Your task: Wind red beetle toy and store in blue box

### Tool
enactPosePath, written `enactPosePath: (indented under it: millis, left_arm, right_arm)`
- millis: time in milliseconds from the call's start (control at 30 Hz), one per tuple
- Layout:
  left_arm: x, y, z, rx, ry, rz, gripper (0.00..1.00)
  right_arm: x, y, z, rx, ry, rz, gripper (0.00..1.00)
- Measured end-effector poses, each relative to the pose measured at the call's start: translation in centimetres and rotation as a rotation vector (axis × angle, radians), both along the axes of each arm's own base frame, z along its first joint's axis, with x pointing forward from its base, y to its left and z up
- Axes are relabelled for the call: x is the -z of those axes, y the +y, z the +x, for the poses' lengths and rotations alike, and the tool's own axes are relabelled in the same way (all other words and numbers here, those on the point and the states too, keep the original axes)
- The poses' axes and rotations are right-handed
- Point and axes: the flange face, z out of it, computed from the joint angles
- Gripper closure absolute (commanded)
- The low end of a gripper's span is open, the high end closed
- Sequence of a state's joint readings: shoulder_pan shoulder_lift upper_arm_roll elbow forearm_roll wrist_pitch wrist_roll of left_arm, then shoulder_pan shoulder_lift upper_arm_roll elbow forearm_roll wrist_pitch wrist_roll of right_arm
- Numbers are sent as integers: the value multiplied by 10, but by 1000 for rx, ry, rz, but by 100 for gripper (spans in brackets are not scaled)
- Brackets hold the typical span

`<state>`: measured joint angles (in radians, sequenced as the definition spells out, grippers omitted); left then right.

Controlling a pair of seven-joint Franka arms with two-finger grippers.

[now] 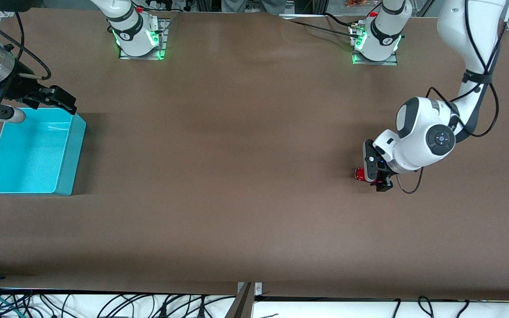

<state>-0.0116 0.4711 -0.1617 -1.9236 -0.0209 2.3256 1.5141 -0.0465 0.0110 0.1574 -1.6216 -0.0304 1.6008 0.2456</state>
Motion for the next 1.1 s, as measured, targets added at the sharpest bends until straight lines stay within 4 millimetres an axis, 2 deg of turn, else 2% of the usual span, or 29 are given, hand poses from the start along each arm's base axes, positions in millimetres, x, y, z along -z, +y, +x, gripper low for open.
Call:
enactPosePath:
  millis: [433,867,900,933,967,1000,1033,1100]
  left_arm:
    - [44,5,-12,124,-39,-4,0]
    - [45,10,-9,187,-87,42,1]
    - [46,11,-9,185,-85,42,4]
    - [48,12,-9,184,-83,43,12]
    - [49,13,-9,182,-81,44,24]
    - [51,15,-9,180,-78,45,40]
    - [52,17,-9,178,-75,46,51]
    - [55,20,-10,174,-71,48,68]
  right_arm:
    - [0,0,0,0,0,0,0]
    - [0,0,0,0,0,0,0]
    - [0,0,0,0,0,0,0]
    - [0,0,0,0,1,0,0]
    - [0,0,0,0,1,0,0]
    - [0,0,0,0,1,0,0]
    - [0,0,0,0,1,1,0]
    - [0,0,0,0,1,1,0]
